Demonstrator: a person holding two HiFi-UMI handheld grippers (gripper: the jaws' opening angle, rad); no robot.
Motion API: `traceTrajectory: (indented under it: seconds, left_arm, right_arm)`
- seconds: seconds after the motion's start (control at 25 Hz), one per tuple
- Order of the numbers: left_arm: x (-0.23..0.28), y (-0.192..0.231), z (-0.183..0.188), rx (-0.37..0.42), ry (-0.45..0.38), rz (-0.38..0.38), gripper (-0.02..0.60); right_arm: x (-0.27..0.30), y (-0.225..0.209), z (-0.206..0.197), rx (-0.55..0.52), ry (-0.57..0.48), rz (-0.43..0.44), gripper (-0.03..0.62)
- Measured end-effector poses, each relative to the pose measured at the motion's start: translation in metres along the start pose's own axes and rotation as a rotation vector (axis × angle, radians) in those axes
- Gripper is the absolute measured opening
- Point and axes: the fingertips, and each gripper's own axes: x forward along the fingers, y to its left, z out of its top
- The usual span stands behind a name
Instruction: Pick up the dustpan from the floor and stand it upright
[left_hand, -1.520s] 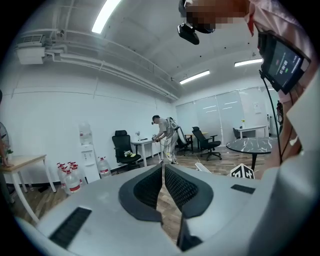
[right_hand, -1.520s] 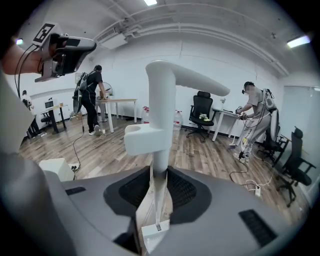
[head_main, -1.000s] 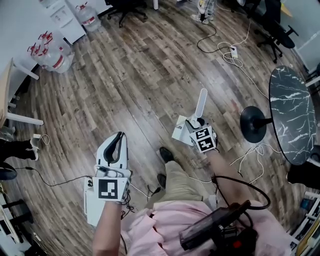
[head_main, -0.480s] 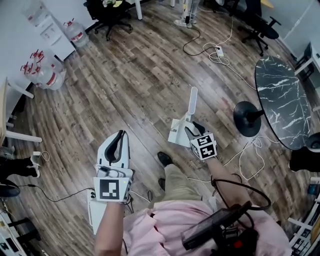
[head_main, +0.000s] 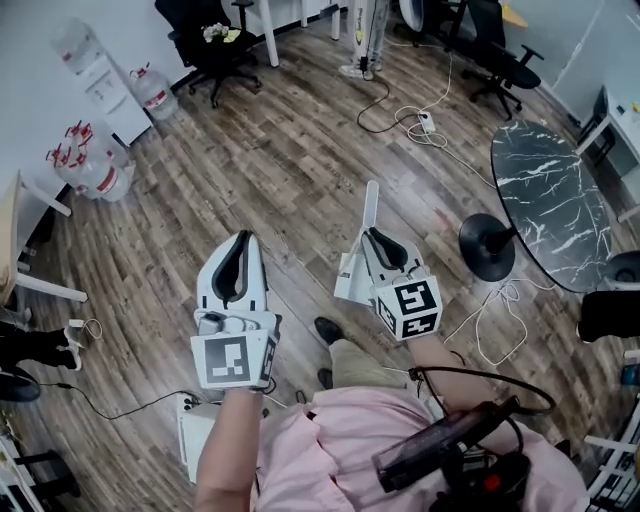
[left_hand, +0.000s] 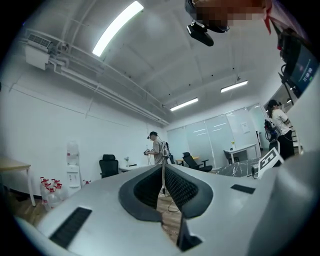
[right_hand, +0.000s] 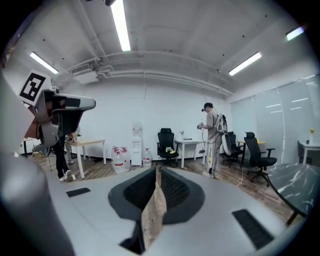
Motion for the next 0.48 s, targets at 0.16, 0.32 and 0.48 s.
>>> traceTrajectory:
  seconds: [0.16, 0.32, 0.48]
  left_arm:
    - [-0.001, -0.009, 0.024, 0.017, -0.044, 0.013, 0.023]
    - [-0.006, -0.024, 0.046, 0.041, -0.063, 0.004, 0.023]
    - [-0.013, -0.034, 0.052, 0.052, -0.078, -0.008, 0.023]
  right_arm:
    - [-0.02, 0.024, 0.057, -0.083, -0.128, 0.025, 0.002]
    - [-0.032, 0.042, 0.083, -0.135, -0.17, 0.04, 0.002]
    - [-0.037, 0.053, 0.092, -0.157, -0.189, 0.043, 0.001]
